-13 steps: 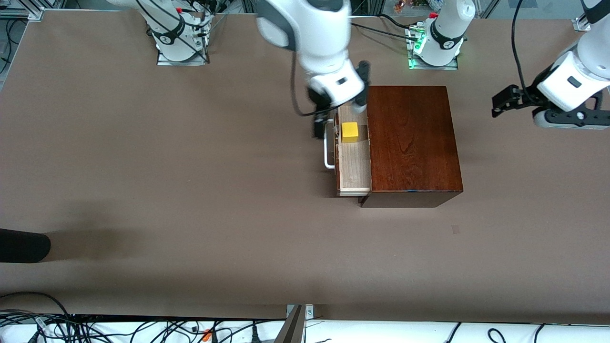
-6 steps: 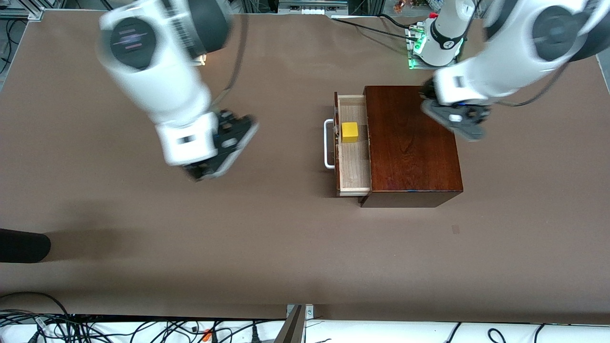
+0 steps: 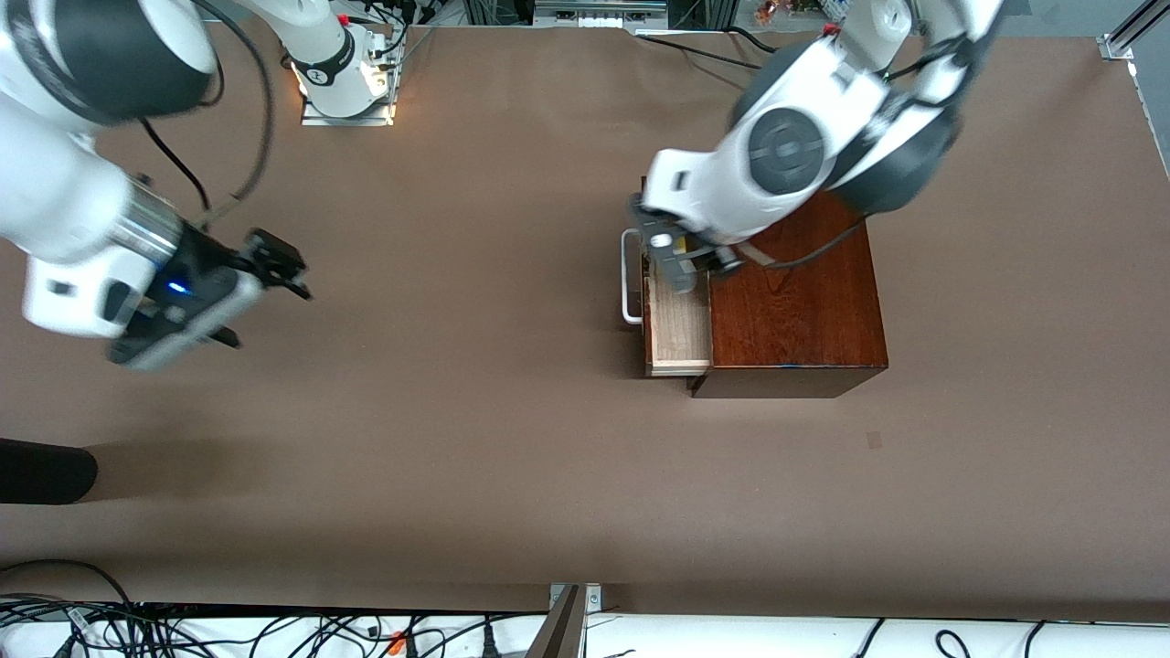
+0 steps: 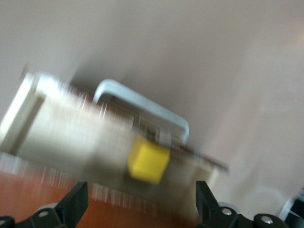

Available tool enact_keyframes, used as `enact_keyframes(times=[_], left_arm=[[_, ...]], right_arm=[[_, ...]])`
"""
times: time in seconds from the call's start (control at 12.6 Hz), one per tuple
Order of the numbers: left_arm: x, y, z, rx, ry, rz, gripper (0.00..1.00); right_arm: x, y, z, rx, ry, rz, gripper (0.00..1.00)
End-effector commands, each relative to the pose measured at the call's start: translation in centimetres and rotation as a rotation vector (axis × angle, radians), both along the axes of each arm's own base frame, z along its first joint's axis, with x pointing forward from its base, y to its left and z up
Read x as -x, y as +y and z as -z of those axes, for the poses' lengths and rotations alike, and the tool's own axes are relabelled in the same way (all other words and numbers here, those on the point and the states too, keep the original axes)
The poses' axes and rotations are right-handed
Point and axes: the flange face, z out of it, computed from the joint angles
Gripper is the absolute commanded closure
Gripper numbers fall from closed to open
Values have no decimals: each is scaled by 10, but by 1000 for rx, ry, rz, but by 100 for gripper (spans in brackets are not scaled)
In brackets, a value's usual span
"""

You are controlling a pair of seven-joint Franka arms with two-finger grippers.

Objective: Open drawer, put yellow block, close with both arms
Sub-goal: 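Push the drawer front into the box with the left gripper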

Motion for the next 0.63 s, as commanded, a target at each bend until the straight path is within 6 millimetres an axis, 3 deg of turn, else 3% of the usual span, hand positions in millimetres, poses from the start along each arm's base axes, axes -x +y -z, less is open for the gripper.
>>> enact_keyframes(times=[0.0,0.16,0.32,0.55], left_arm=[[1,-55,36,24,-116,196,0],[0,-75,79,58,-151,319,0],[9,-89,98,37,-199,451,0],[19,-86,129,11,-151,475,0]], right_arm=[[40,-41,4,-24,47,181,0],[49,-58,12,33,84,294,0],[53,-71,15,46,134,404,0],[60,-82,8,58,149,417,0]])
